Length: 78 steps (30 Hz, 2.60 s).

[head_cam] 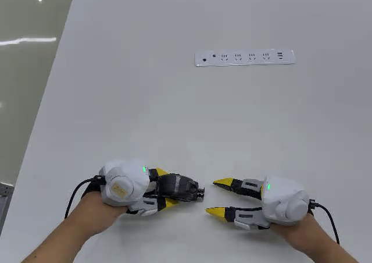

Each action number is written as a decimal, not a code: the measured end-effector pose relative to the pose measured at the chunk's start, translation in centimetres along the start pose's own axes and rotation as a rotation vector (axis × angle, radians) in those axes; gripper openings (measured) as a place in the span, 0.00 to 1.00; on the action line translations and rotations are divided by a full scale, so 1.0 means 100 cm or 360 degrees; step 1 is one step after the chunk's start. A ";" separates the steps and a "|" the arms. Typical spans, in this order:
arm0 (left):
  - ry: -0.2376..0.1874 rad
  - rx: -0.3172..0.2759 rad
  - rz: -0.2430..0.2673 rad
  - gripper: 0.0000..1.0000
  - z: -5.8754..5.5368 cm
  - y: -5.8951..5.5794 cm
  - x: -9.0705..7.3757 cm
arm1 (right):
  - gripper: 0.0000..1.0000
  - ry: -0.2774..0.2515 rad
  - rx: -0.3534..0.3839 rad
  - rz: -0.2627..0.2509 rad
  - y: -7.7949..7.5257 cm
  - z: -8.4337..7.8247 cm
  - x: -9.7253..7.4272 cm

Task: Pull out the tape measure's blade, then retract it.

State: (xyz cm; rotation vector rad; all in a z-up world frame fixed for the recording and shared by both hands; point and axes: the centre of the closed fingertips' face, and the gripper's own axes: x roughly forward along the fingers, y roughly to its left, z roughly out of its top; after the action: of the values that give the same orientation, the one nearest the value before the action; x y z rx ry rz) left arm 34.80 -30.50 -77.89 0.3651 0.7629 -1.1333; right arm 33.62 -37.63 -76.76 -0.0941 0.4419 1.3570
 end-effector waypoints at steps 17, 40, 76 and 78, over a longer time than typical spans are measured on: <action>0.0005 0.0020 0.0007 0.34 -0.001 0.000 0.000 | 0.31 0.0030 -0.0058 0.0053 -0.001 -0.001 0.016; 0.0009 0.0025 0.0002 0.33 -0.001 -0.001 0.002 | 0.18 0.0069 -0.0139 0.0111 0.000 -0.002 0.024; 0.0023 0.0039 0.0007 0.31 -0.005 0.002 0.000 | 0.13 0.0045 -0.0204 0.0148 0.003 -0.003 0.025; 0.0022 0.0038 0.0007 0.31 -0.004 0.002 0.000 | 0.13 0.0043 -0.0196 0.0148 0.003 -0.003 0.024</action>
State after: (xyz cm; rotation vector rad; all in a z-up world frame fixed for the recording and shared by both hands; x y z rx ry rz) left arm 34.82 -30.18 -78.24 0.3948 0.7612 -1.1373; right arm 33.63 -35.44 -77.87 -0.1957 0.3889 1.4754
